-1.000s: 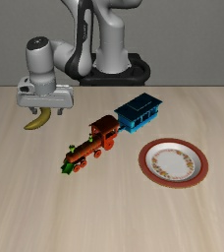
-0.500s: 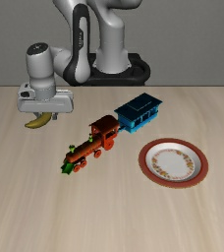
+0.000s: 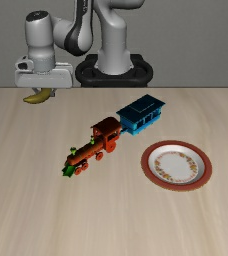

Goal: Pick up the banana and put it on the plate

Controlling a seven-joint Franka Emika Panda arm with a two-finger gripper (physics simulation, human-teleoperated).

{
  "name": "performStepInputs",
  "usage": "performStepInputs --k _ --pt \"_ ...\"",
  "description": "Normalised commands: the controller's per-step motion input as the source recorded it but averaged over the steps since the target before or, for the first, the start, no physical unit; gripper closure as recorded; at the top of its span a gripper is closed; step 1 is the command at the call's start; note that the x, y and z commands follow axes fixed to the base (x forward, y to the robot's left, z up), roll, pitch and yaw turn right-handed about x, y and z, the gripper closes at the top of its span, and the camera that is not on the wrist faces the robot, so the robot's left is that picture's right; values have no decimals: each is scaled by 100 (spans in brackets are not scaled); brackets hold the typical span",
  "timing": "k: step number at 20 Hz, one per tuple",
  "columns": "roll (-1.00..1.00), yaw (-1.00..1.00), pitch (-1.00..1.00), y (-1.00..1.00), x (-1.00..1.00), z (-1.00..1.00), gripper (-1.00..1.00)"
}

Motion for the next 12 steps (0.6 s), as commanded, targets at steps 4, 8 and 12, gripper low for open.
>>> performStepInputs --k 4,8,12 --pt "0 0 0 0 0 100 100" --pt "0 0 0 0 25 75 100" --pt "0 0 0 0 100 0 100"
